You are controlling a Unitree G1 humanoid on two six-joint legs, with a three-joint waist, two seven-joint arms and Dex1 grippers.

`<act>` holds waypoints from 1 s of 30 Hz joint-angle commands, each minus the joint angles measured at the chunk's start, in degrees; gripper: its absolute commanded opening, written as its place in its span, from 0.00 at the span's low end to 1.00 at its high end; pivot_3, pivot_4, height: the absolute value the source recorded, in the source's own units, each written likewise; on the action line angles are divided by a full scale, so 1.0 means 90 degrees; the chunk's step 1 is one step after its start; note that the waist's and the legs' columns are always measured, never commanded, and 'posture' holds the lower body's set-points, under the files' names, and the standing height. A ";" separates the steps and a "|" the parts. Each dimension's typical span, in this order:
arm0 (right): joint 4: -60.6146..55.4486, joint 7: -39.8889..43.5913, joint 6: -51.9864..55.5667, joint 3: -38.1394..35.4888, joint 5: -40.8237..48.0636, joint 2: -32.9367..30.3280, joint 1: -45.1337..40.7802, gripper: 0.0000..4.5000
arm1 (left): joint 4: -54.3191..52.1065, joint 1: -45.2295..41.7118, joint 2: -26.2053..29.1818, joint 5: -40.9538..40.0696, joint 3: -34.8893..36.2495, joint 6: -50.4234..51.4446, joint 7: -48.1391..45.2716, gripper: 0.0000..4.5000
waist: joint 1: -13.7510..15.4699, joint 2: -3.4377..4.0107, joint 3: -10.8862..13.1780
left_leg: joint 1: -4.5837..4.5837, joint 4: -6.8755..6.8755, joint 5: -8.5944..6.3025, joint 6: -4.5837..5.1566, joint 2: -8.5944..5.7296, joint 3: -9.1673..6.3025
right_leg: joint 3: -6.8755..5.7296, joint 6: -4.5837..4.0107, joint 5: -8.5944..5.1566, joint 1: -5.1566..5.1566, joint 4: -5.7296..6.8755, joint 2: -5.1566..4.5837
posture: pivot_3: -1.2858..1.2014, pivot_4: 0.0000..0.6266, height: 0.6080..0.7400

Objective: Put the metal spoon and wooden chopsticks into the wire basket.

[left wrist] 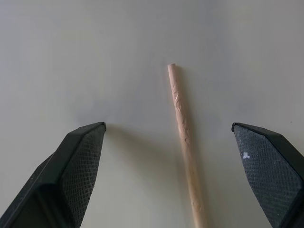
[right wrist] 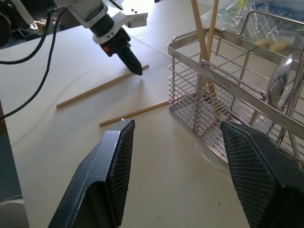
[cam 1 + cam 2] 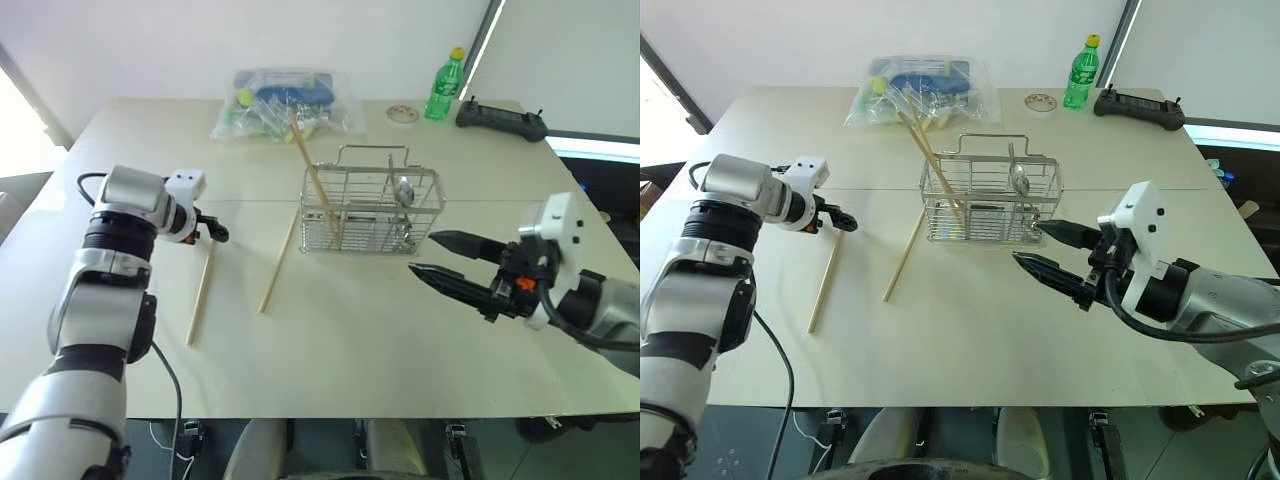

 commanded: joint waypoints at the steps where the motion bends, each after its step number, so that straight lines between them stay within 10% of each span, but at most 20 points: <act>1: -0.0097 -0.0029 -0.0199 -0.0053 0.0030 -0.0042 0.0007 0.65 | -0.0253 0.0078 0.0139 -0.0017 -0.0002 0.0286 -0.0057 1.00 | 0.0006 0.0000 0.0000 | 0.0000 0.0000 0.0000 0.0000 0.0002 0.0000 | 0.0000 0.0000 0.0000 0.0000 0.0000 0.0000 | 0.52 0.24 0.86; 5: -0.0092 -0.0008 -0.0262 0.0008 -0.0059 -0.0054 0.0061 0.66 | -0.0307 0.0168 0.0039 -0.0068 0.0123 0.0373 0.0015 0.81 | 0.0017 0.0000 -0.0001 | 0.0000 0.0001 0.0000 0.0000 0.0004 0.0000 | 0.0000 0.0000 0.0000 0.0002 -0.0001 -0.0001 | 0.52 0.24 0.86; 12: -0.0077 -0.0038 -0.0326 0.0019 -0.0001 -0.0051 0.0051 0.66 | -0.0123 0.0115 -0.0082 -0.0073 0.0300 0.0313 0.0169 0.02 | 0.0032 0.0000 -0.0001 | 0.0000 0.0002 0.0000 0.0000 0.0003 -0.0003 | 0.0000 0.0000 0.0000 0.0004 -0.0001 -0.0003 | 0.52 0.24 0.86; 30: 0.0065 0.0495 -0.0240 -0.0391 0.0128 -0.0409 0.0542 0.66 | 0.0607 -0.0860 -0.0408 -0.0698 0.3181 -0.2684 0.2254 0.01 | 0.0035 -0.0011 0.0002 | 0.0000 0.0005 0.0001 -0.0003 0.0000 -0.0001 | -0.0002 0.0006 0.0002 0.0004 -0.0002 -0.0014 | 0.52 0.24 0.86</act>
